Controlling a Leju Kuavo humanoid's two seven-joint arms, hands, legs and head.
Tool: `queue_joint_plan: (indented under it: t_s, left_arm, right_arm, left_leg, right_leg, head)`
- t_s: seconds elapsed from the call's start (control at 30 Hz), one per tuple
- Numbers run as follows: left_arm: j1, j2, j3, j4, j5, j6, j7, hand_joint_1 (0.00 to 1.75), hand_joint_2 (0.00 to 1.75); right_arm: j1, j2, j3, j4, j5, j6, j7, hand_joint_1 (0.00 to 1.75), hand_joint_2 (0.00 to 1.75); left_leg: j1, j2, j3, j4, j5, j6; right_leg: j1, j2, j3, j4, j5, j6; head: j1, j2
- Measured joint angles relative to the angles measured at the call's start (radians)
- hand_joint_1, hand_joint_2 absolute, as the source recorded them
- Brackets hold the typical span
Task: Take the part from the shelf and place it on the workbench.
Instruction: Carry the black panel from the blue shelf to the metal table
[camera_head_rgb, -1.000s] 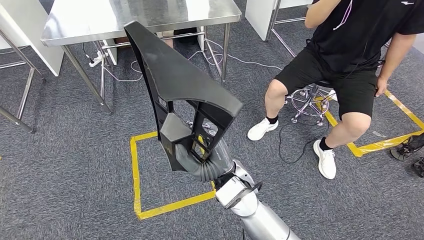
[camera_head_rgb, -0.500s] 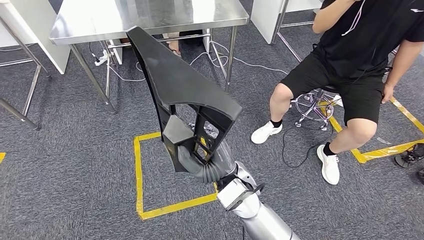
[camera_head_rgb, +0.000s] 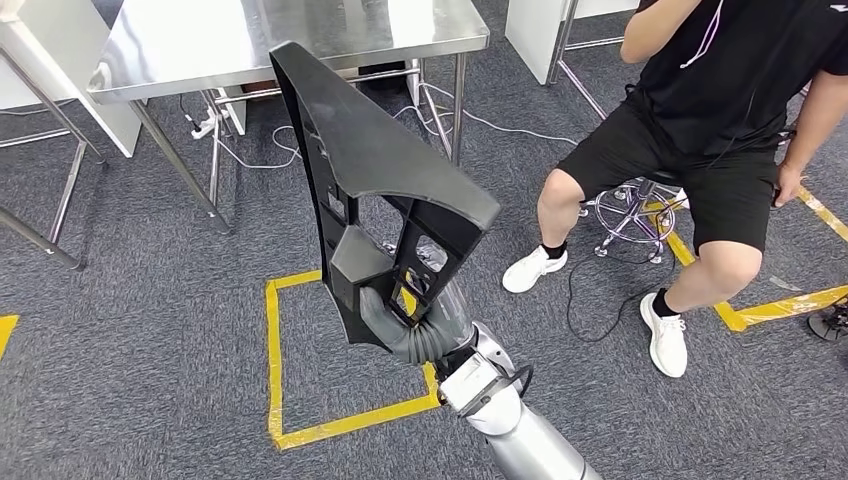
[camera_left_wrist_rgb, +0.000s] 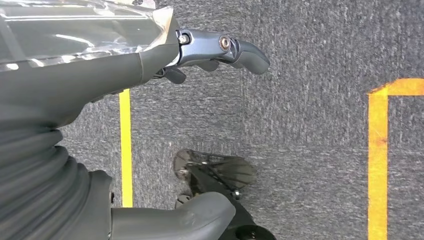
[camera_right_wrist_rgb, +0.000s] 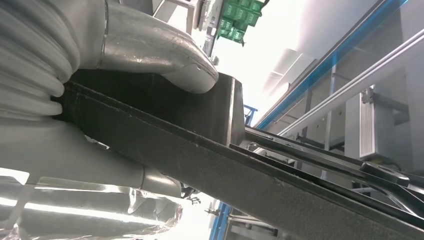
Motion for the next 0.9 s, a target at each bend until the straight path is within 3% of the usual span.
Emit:
queue_joint_plan:
  t_s: [0.07,0.1,0.2,0.3,0.4,0.43,0.47,0.5,0.57,0.6,0.63,0.7,0.77,0.83,0.9]
  left_arm:
    - [0.0,0.001,0.0,0.0,0.0,0.0,0.0,0.0,1.75]
    - [-0.001,0.002,0.0,0.0,0.001,0.001,0.0,0.0,1.75]
    - [-0.003,0.004,0.0,0.0,0.003,0.003,0.0,0.0,1.75]
    - [-0.002,0.003,0.0,0.0,0.004,0.004,0.0,0.0,1.75]
    - [-0.006,0.001,0.0,0.0,0.004,0.003,0.0,0.0,1.75]
    - [-0.005,0.0,0.0,0.0,0.004,0.003,0.0,0.0,1.75]
    - [-0.004,-0.002,0.0,0.0,0.004,0.003,0.0,0.0,1.75]
    - [-0.003,-0.003,0.0,0.0,0.004,0.003,0.001,0.0,1.75]
    - [-0.003,-0.005,0.0,0.0,0.004,0.003,0.001,0.0,1.75]
    - [-0.003,-0.004,0.0,0.001,0.004,0.003,0.001,0.0,1.75]
    - [-0.003,-0.003,0.0,0.001,0.004,0.003,0.001,0.0,1.75]
    - [-0.003,-0.002,0.0,0.001,0.005,0.003,0.002,0.0,1.75]
    - [-0.004,-0.002,0.0,0.001,0.006,0.003,0.003,0.0,1.75]
    - [-0.006,-0.002,0.0,0.001,0.007,0.004,0.003,0.0,1.75]
    - [-0.007,-0.002,0.0,0.001,0.009,0.005,0.006,0.0,1.75]
  right_arm:
    - [-0.001,0.002,0.0,0.0,0.002,0.0,0.0,1.75,1.75]
    - [-0.002,0.003,0.0,-0.001,0.002,0.0,0.0,1.75,1.75]
    - [-0.005,0.005,0.0,-0.001,0.004,0.003,0.001,1.75,1.75]
    - [-0.01,0.007,-0.001,-0.002,0.004,0.006,0.001,1.75,1.75]
    - [-0.015,0.005,-0.001,-0.001,0.006,0.01,0.001,1.75,1.75]
    - [-0.013,0.003,-0.001,0.0,0.006,0.011,0.001,1.75,1.75]
    - [-0.011,0.001,-0.001,0.0,0.007,0.012,0.002,1.75,1.75]
    - [-0.01,0.0,-0.001,0.0,0.008,0.012,0.002,1.75,1.75]
    - [-0.01,-0.001,-0.001,0.001,0.009,0.013,0.002,1.75,1.75]
    - [-0.011,-0.002,-0.001,0.002,0.01,0.014,0.001,1.75,1.75]
    - [-0.011,-0.002,0.0,0.003,0.01,0.016,0.002,1.75,1.75]
    - [-0.011,-0.002,0.0,0.006,0.01,0.021,0.002,1.75,1.75]
    - [-0.013,0.0,-0.001,0.006,0.01,0.024,0.002,1.75,1.75]
    - [-0.018,0.005,-0.001,0.006,0.012,0.026,0.001,1.75,1.75]
    - [-0.021,0.008,0.0,0.008,0.013,0.03,0.001,1.75,1.75]
  left_leg:
    - [-0.009,0.003,0.053,-0.132,0.081,0.026]
    - [-0.015,0.006,0.079,-0.187,0.1,0.039]
    - [-0.03,0.008,0.11,-0.249,0.097,0.065]
    - [-0.023,0.001,0.156,-0.287,0.099,0.074]
    - [-0.019,-0.005,0.177,-0.296,0.091,0.071]
    - [-0.018,-0.007,0.182,-0.296,0.085,0.068]
    - [-0.017,-0.01,0.188,-0.295,0.079,0.063]
    - [-0.014,-0.012,0.197,-0.295,0.071,0.057]
    - [-0.008,-0.016,0.214,-0.291,0.051,0.043]
    - [-0.007,-0.017,0.22,-0.287,0.042,0.035]
    - [-0.008,-0.018,0.221,-0.283,0.033,0.027]
    - [-0.009,-0.016,0.224,-0.275,0.021,0.014]
    - [-0.005,-0.012,0.214,-0.25,0.018,0.006]
    - [-0.002,-0.005,0.161,-0.16,0.009,-0.003]
    - [0.0,-0.001,0.071,-0.027,-0.032,-0.012]
  right_leg:
    - [0.006,0.0,0.017,-0.002,-0.013,0.0]
    - [0.009,0.0,0.025,-0.005,-0.019,0.003]
    - [0.009,-0.004,0.039,-0.007,-0.017,0.02]
    - [0.008,-0.003,0.029,0.039,-0.026,0.035]
    - [0.002,0.0,-0.075,0.202,-0.082,0.033]
    - [-0.001,0.0,-0.112,0.243,-0.093,0.038]
    - [-0.005,0.0,-0.133,0.252,-0.087,0.048]
    - [-0.01,0.0,-0.135,0.224,-0.064,0.062]
    - [-0.021,-0.001,-0.1,0.096,0.019,0.092]
    - [-0.022,-0.002,-0.085,0.041,0.043,0.095]
    - [-0.021,-0.003,-0.074,0.009,0.059,0.087]
    - [-0.017,-0.004,-0.073,0.0,0.055,0.056]
    - [-0.021,-0.001,-0.061,0.0,0.054,0.035]
    - [-0.022,0.0,-0.044,-0.003,0.044,0.02]
    - [-0.018,0.0,-0.028,-0.003,0.03,0.009]
  head:
    - [0.001,0.0]
    - [0.001,0.0]
    - [0.001,0.0]
    - [0.002,0.0]
    - [0.004,0.0]
    - [0.005,0.0]
    - [0.005,0.0]
    - [0.005,0.0]
    - [0.005,0.0]
    - [0.005,0.0]
    - [0.005,0.0]
    - [0.004,0.0]
    - [0.003,0.0]
    - [0.003,0.0]
    - [0.002,0.0]
